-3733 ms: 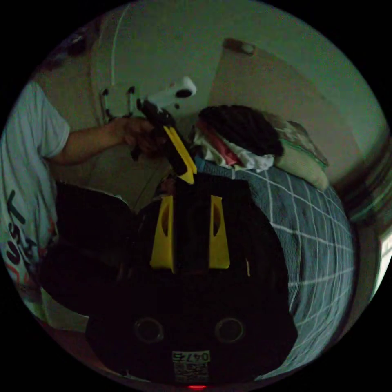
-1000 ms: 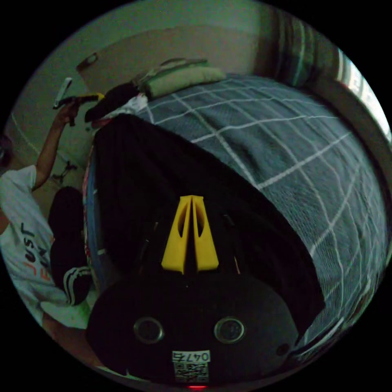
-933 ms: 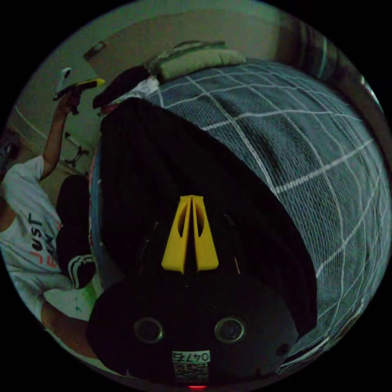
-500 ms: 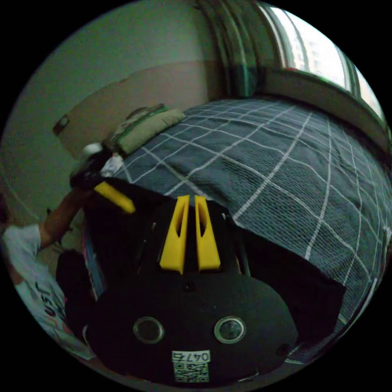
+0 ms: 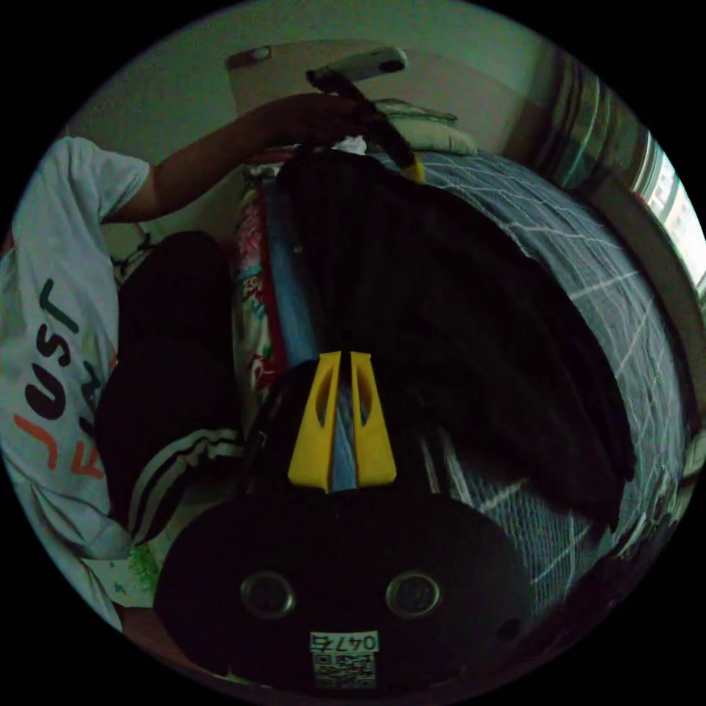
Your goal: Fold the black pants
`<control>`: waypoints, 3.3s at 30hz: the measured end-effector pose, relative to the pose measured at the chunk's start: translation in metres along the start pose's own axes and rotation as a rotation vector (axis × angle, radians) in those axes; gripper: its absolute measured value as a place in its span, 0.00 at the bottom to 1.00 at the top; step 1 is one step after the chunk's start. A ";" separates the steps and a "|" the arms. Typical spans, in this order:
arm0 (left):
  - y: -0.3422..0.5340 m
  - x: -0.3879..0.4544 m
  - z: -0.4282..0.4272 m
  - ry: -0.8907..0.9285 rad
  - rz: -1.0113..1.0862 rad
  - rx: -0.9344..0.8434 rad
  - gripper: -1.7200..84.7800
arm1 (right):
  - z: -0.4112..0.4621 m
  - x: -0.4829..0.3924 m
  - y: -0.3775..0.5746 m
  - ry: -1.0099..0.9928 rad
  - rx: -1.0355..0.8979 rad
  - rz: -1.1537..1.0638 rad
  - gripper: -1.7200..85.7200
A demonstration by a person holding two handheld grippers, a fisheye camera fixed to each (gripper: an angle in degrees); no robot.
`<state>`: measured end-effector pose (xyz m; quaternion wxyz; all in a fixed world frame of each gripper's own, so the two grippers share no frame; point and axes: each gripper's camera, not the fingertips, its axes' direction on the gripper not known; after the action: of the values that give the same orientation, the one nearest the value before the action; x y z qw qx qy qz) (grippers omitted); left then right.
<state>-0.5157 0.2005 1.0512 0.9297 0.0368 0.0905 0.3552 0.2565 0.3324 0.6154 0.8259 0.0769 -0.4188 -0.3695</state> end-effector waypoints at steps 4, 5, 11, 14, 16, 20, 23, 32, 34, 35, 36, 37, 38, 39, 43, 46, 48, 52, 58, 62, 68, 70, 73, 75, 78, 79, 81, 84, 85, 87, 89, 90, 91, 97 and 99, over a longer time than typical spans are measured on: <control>-0.018 0.050 0.053 -0.042 0.079 -0.099 0.01 | -0.049 0.001 0.007 0.064 0.100 0.009 0.04; -0.024 0.058 0.069 -0.041 0.091 -0.132 0.01 | -0.053 0.002 0.006 0.075 0.109 0.002 0.04; -0.039 0.087 0.128 0.222 0.116 -0.273 0.01 | -0.034 0.001 0.015 -0.010 -0.090 -0.009 0.02; -0.055 0.090 0.113 0.244 0.114 -0.142 0.01 | -0.062 -0.016 0.048 -0.006 0.005 0.034 0.02; -0.078 0.081 0.092 0.147 0.075 -0.022 0.01 | -0.078 -0.018 0.063 0.023 0.035 0.062 0.02; -0.135 0.029 0.088 -0.321 -0.128 0.057 0.01 | -0.099 -0.009 0.071 0.049 0.008 0.062 0.03; -0.154 -0.015 0.121 -0.461 -0.292 -0.098 0.01 | -0.136 0.005 0.090 0.147 0.077 0.113 0.04; -0.188 0.019 0.123 -0.408 -0.304 0.131 0.01 | -0.254 0.179 0.253 0.569 0.164 0.759 0.10; -0.205 0.044 0.133 -0.444 -0.224 0.124 0.01 | -0.263 0.224 0.272 0.529 0.159 0.804 0.10; -0.217 0.060 0.141 -0.463 -0.167 0.116 0.01 | -0.264 0.234 0.274 0.529 0.154 0.805 0.10; -0.223 0.067 0.146 -0.469 -0.142 0.111 0.01 | -0.265 0.253 0.275 0.531 0.126 0.798 0.10; -0.235 0.079 0.156 -0.465 -0.105 0.100 0.01 | -0.264 0.271 0.274 0.517 0.090 0.775 0.09; -0.248 0.089 0.167 -0.436 -0.071 0.093 0.01 | -0.262 0.279 0.273 0.501 0.074 0.762 0.09; -0.255 0.094 0.172 -0.413 -0.054 0.092 0.01 | -0.258 0.295 0.272 0.470 0.043 0.747 0.09; -0.313 0.127 0.220 -0.257 0.108 0.044 0.01 | -0.248 0.332 0.268 0.352 -0.039 0.716 0.04; -0.373 0.153 0.263 -0.207 0.242 0.013 0.01 | -0.278 0.329 0.252 0.381 0.214 0.551 0.03; -0.416 0.165 0.292 -0.154 0.277 0.021 0.01 | -0.293 0.344 0.248 0.383 0.256 0.550 0.03; -0.509 0.182 0.358 -0.097 0.255 0.080 0.01 | -0.325 0.388 0.272 0.395 0.259 0.737 0.05; -0.569 0.175 0.436 -0.226 0.194 -0.022 0.01 | -0.324 0.377 0.310 0.471 0.148 0.765 0.04; -0.567 0.164 0.418 -0.054 0.115 0.237 0.01 | -0.310 0.368 0.295 0.481 0.143 0.623 0.06; -0.587 0.153 0.449 0.004 0.065 0.060 0.01 | -0.301 0.416 0.245 0.402 0.143 0.503 0.05; -0.593 0.154 0.467 -0.078 0.068 0.020 0.01 | -0.283 0.448 0.232 0.207 0.040 0.484 0.03; -0.605 0.152 0.489 -0.070 0.046 0.004 0.01 | -0.288 0.458 0.239 0.158 0.042 0.510 0.02; -0.612 0.151 0.498 -0.060 0.044 0.008 0.01 | -0.314 0.445 0.256 0.233 0.161 0.520 0.01; -0.625 0.156 0.513 -0.075 0.079 -0.013 0.01 | -0.331 0.423 0.284 0.410 0.047 0.575 0.02; -0.631 0.159 0.518 -0.087 0.096 -0.022 0.01 | -0.327 0.420 0.294 0.455 -0.047 0.607 0.03; -0.640 0.164 0.526 -0.111 0.105 -0.029 0.01 | -0.322 0.417 0.300 0.473 -0.046 0.612 0.06; -0.653 0.172 0.537 -0.126 0.107 -0.015 0.01 | -0.320 0.421 0.277 0.380 0.106 0.572 0.10; -0.658 0.175 0.542 -0.126 0.117 -0.015 0.01 | -0.317 0.426 0.261 0.361 0.156 0.534 0.10; -0.664 0.179 0.552 -0.147 0.132 -0.036 0.01 | -0.310 0.437 0.238 0.353 0.192 0.502 0.09; -0.671 0.181 0.563 -0.152 0.137 -0.043 0.01 | -0.296 0.456 0.218 0.305 0.170 0.513 0.08; -0.672 0.181 0.565 -0.145 0.132 -0.040 0.01 | -0.282 0.467 0.208 0.231 0.118 0.504 0.05; -0.676 0.180 0.569 -0.127 0.120 -0.037 0.01 | -0.269 0.473 0.202 0.142 0.059 0.463 0.04; -0.694 0.185 0.587 -0.090 0.133 -0.049 0.01 | -0.313 0.440 0.233 0.418 0.053 0.358 0.02; -0.700 0.188 0.594 -0.097 0.136 -0.059 0.01 | -0.312 0.440 0.252 0.453 -0.068 0.401 0.02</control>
<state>0.1949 -0.1979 1.5138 0.9073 0.0326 0.0320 0.4180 0.7931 0.1584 0.8063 0.9569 0.0453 -0.2179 -0.1864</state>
